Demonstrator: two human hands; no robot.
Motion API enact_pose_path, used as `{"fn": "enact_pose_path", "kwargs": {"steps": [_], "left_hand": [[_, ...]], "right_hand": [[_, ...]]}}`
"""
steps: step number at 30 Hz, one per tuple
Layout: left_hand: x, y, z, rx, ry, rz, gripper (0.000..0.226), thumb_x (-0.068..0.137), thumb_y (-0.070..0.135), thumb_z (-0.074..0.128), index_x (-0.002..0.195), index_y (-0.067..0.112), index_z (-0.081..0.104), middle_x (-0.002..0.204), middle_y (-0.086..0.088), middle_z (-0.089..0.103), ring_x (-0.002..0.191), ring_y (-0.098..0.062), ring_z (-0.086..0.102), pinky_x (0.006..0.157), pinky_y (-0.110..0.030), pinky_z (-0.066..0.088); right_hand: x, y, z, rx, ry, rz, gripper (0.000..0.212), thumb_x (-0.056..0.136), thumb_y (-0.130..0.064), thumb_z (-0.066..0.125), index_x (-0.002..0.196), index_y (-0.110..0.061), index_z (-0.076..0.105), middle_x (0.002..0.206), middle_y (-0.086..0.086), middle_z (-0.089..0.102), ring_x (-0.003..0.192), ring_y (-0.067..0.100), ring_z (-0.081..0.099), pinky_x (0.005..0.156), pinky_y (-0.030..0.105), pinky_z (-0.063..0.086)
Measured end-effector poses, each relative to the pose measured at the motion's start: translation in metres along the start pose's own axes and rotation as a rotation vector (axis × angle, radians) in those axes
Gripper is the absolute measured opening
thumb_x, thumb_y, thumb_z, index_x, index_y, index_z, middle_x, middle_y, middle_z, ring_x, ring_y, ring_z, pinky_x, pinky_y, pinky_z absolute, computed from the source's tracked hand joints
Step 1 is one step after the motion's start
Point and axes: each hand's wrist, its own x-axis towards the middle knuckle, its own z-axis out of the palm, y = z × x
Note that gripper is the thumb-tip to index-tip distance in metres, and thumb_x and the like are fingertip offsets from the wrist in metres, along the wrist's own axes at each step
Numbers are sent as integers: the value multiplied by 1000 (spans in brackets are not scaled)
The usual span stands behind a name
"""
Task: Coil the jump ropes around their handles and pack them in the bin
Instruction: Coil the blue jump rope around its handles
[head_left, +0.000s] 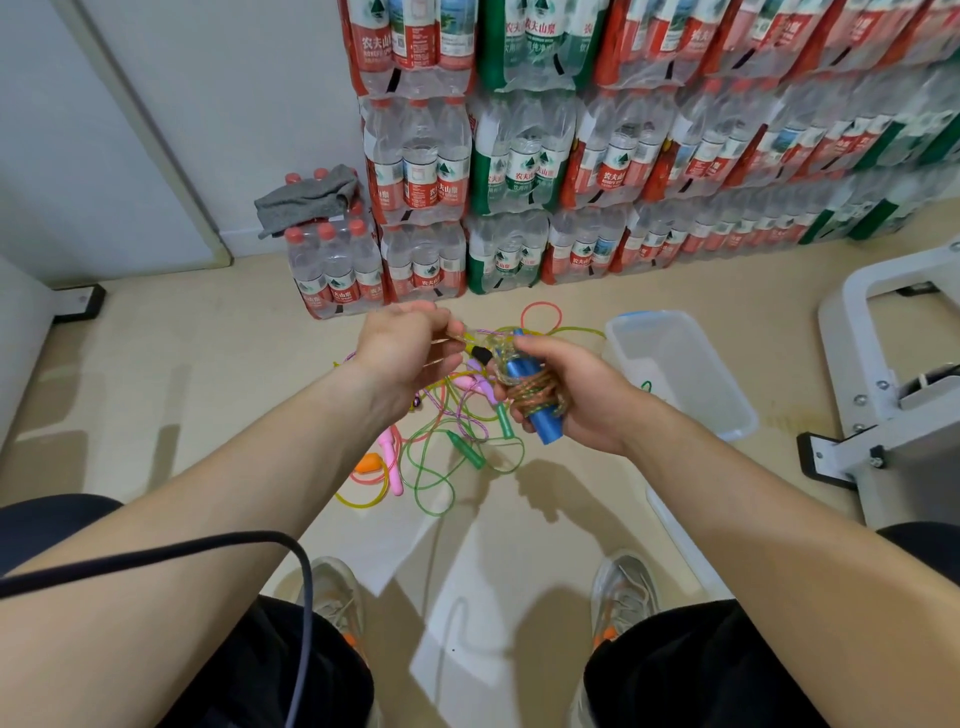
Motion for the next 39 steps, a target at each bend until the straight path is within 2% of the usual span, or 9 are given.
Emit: {"fn": "enact_pose_path", "kwargs": {"steps": [5,7,10,13,17,21,28,33,39], "left_hand": [[1,7,-4,-208,-57,-148,25,100,6,47,77,12,52,61,-1,56,54,-11,57,65,-24,51],[-1,6,-3,-183,-80,-148,26,100,7,45,75,14,49,60,0,53,53,-11,52,59,-23,41],[1,5,-2,-62,-99,-89,24,99,5,42,78,17,47,66,1,47,49,-10,43,46,-21,23],[6,5,-4,-9,-50,-27,21,97,0,41,92,16,53,67,0,48,46,-10,41,41,-18,19],[14,5,-5,-66,67,40,29,95,-6,41,116,12,50,65,-5,51,46,-12,43,40,-19,22],[12,6,-1,-97,92,146,26,95,-6,42,112,13,50,64,-5,52,49,-13,44,41,-21,28],[0,16,3,301,-188,406,13,99,3,52,104,13,56,69,0,63,65,-17,66,59,-25,42],[-13,16,18,223,-326,384,13,100,-1,48,104,9,55,67,-1,60,65,-19,68,54,-19,47],[-11,19,21,205,-297,341,16,100,0,48,100,14,56,60,3,58,59,-16,66,52,-21,45]], "right_hand": [[11,8,-7,15,53,16,61,99,-55,46,136,-7,52,114,12,59,59,24,68,47,23,47],[18,13,-9,-19,118,30,70,95,-62,48,143,-12,50,123,8,57,64,25,70,48,24,48],[17,17,-11,-166,133,31,60,97,-65,45,114,-12,66,98,6,69,60,18,67,51,26,49],[16,22,-11,-379,196,-58,49,103,-55,42,83,-14,60,73,5,62,56,17,58,62,30,48],[21,31,-10,-667,254,-129,49,85,-70,34,83,-25,52,77,3,49,72,18,46,74,37,32],[17,35,-5,-714,269,-194,43,105,-52,32,80,-20,47,77,2,45,71,18,42,70,36,29],[20,40,-6,-534,153,-220,33,109,-32,37,93,-16,60,84,1,59,79,15,54,74,32,39],[16,33,-1,-296,113,-86,30,107,-40,38,106,-25,64,99,-5,69,85,11,66,82,33,53],[12,34,0,-474,-27,-212,36,107,-44,39,106,-30,73,121,-16,67,114,-3,60,106,26,43]]}}
